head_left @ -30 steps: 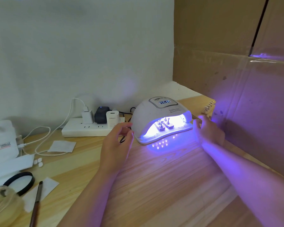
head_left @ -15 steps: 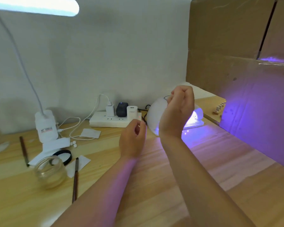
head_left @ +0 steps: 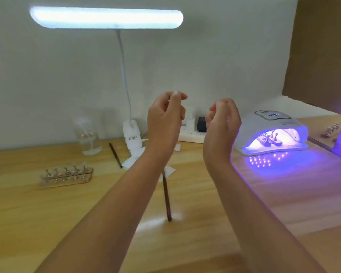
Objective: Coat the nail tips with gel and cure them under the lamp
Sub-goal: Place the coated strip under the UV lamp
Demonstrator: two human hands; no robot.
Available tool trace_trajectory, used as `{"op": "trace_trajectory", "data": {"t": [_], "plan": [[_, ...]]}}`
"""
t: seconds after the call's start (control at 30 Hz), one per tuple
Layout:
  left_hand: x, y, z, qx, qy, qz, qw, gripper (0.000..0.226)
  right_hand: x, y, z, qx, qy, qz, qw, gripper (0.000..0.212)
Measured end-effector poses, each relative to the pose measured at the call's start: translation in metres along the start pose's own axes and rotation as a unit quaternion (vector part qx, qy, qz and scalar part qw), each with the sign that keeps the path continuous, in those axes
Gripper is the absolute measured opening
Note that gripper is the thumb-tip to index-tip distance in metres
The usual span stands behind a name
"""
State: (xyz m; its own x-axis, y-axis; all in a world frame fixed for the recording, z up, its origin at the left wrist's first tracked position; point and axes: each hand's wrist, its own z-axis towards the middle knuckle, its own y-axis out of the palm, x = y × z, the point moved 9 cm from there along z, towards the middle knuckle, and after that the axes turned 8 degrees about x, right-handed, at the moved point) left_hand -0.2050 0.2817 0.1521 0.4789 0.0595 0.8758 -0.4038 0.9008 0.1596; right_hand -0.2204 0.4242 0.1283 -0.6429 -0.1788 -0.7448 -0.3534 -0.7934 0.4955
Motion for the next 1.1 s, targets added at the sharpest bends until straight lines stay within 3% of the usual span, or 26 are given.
{"op": "trace_trajectory", "data": {"t": [0.1,0.17,0.33,0.47,0.63,0.77,0.93,1.1], "plan": [[0.01,-0.073,0.024,0.061,0.08,0.042,0.994,0.021,0.015,0.022,-0.015,-0.102,0.03,-0.076,0.991,0.03],[0.006,-0.128,0.032,0.098,0.114,0.085,0.985,0.018,0.027,0.037,-0.029,-0.188,0.026,-0.176,0.966,0.029],[-0.031,-0.253,0.032,0.194,0.102,0.236,0.947,0.014,0.066,0.051,-0.061,-0.374,0.018,-0.408,0.833,0.018],[-0.074,-0.322,0.029,0.223,-0.016,0.395,0.891,0.029,0.095,0.044,-0.081,-0.485,0.055,-0.507,0.71,0.017],[-0.117,-0.336,0.026,0.144,-0.151,0.448,0.869,0.044,0.111,0.041,-0.097,-0.523,0.043,-0.568,0.634,0.02],[-0.124,-0.325,0.023,0.074,-0.157,0.492,0.854,0.058,0.112,0.043,-0.103,-0.528,0.021,-0.587,0.613,0.021],[-0.118,-0.315,0.024,0.061,-0.133,0.509,0.848,0.06,0.112,0.049,-0.11,-0.515,-0.014,-0.591,0.621,0.016],[-0.115,-0.312,0.024,0.058,-0.129,0.468,0.872,0.041,0.103,0.049,-0.098,-0.491,0.024,-0.538,0.685,0.011]]}}
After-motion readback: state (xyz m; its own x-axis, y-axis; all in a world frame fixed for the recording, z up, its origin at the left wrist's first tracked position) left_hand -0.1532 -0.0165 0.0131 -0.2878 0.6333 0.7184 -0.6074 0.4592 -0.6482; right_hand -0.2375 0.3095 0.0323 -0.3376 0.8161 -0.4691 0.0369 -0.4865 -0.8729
